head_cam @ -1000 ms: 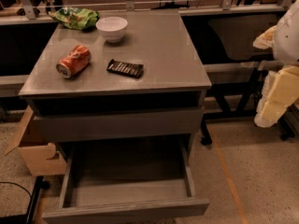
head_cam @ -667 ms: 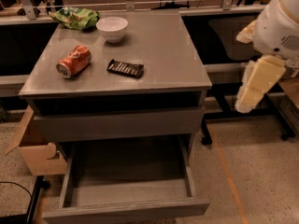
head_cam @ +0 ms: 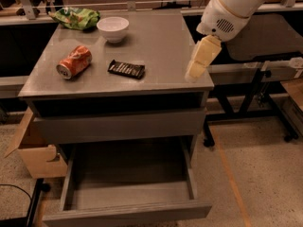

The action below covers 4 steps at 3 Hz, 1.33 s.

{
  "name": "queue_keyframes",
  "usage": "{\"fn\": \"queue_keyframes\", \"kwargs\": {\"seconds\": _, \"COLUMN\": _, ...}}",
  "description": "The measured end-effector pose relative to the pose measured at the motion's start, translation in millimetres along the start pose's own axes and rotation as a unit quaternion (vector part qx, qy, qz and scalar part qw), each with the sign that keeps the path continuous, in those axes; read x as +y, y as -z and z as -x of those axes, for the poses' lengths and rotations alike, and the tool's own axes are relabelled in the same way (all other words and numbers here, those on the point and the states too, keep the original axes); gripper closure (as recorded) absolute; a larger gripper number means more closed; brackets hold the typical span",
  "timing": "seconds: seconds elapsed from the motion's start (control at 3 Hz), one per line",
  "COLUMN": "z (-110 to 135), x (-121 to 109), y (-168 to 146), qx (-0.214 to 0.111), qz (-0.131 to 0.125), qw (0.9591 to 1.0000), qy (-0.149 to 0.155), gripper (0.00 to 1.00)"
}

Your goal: Place rxbar chocolate into middle drawer

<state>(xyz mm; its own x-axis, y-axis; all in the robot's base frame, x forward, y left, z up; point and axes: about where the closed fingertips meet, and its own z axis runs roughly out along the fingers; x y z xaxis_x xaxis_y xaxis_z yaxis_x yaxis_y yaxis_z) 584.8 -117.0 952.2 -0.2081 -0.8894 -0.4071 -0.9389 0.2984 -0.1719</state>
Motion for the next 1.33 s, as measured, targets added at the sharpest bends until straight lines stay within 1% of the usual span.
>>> {"fn": "queue_keyframes", "kwargs": {"seconds": 0.33, "z": 0.1, "x": 0.0, "y": -0.1, "qx": 0.000, "qz": 0.000, "qw": 1.0000, "qy": 0.000, "gripper": 0.00}}
{"fn": "queue_keyframes", "kwargs": {"seconds": 0.67, "z": 16.2, "x": -6.2, "y": -13.8, "qx": -0.011, "qz": 0.001, "qw": 0.9999, "qy": 0.002, "gripper": 0.00}}
{"fn": "queue_keyframes", "kwargs": {"seconds": 1.0, "z": 52.5, "x": -19.6, "y": -35.0, "qx": -0.020, "qz": 0.001, "qw": 0.9998, "qy": 0.008, "gripper": 0.00}}
{"fn": "queue_keyframes", "kwargs": {"seconds": 1.33, "z": 80.7, "x": -34.2, "y": -63.2, "qx": -0.017, "qz": 0.001, "qw": 0.9998, "qy": 0.004, "gripper": 0.00}}
